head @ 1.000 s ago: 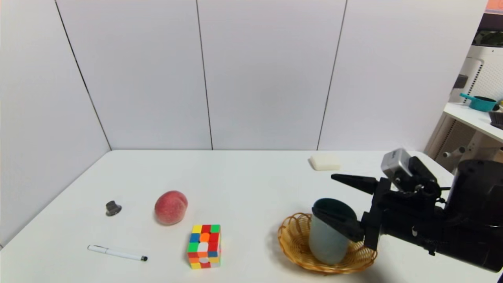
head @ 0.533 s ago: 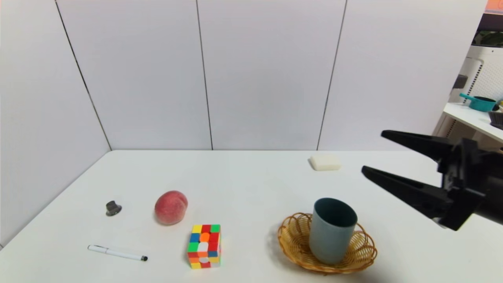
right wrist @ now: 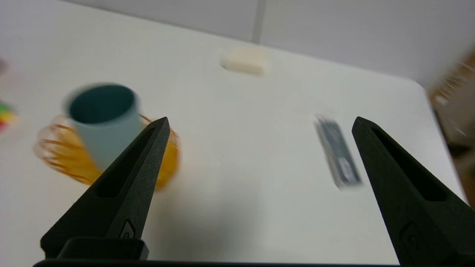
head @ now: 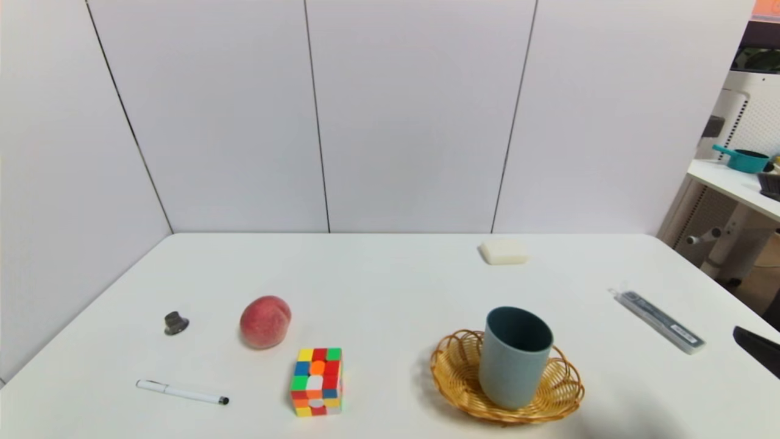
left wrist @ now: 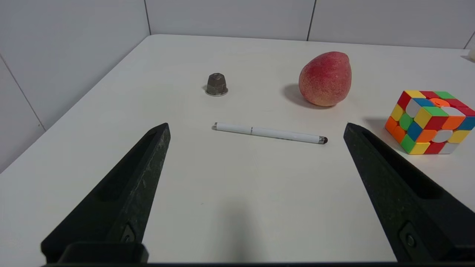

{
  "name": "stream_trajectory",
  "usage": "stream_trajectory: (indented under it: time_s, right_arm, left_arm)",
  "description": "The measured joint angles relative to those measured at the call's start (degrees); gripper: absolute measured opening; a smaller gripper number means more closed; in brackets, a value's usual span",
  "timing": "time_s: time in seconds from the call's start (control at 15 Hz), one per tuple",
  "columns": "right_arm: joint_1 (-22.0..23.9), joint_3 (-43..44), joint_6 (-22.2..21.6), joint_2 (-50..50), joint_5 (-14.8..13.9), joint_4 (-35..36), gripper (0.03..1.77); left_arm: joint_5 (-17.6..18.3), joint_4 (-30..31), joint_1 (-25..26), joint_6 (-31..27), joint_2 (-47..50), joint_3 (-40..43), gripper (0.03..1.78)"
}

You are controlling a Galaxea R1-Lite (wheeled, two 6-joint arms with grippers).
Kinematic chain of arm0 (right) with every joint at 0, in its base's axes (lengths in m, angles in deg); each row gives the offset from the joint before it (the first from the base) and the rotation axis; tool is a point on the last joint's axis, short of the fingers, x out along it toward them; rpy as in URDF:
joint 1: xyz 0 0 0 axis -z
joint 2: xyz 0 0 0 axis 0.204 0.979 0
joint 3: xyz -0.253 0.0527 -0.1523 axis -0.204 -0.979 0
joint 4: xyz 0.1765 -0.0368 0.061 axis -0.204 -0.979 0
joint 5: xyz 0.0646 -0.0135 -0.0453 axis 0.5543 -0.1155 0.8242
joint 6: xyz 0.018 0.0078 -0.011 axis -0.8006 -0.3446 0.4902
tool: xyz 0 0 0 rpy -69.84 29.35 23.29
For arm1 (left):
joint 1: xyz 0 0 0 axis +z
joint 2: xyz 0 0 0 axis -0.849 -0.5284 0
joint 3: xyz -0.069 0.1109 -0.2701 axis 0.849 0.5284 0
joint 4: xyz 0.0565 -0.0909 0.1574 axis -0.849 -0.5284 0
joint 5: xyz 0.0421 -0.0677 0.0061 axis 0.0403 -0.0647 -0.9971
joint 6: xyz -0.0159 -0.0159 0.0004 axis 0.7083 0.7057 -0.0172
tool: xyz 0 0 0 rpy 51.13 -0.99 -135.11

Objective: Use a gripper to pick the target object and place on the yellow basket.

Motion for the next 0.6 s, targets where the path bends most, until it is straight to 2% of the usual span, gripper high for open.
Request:
stream_trajectory:
  time_s: [0.13, 0.2, 0.47, 0.6]
  right_arm:
    - [1.1, -5.7, 0.5, -5.6, -6.8, -0.1, 1.69]
    - [1.5, -8.4, 0.4, -8.6, -8.3, -0.1, 1.69]
    - [2.2, -20.4, -1.0, -22.0, -9.0, 0.0, 1.69]
    - [2.3, -24.5, -3.4, -29.4, -6.9, 0.2, 1.69]
  left_arm:
    - [0.0, 0.0, 0.0, 0.0, 0.0, 0.0, 1.69]
    - [0.0, 0.0, 0.0, 0.0, 0.0, 0.0, 1.69]
    - [0.0, 0.0, 0.0, 0.0, 0.0, 0.0, 1.69]
    - [0.0, 0.0, 0.0, 0.0, 0.0, 0.0, 1.69]
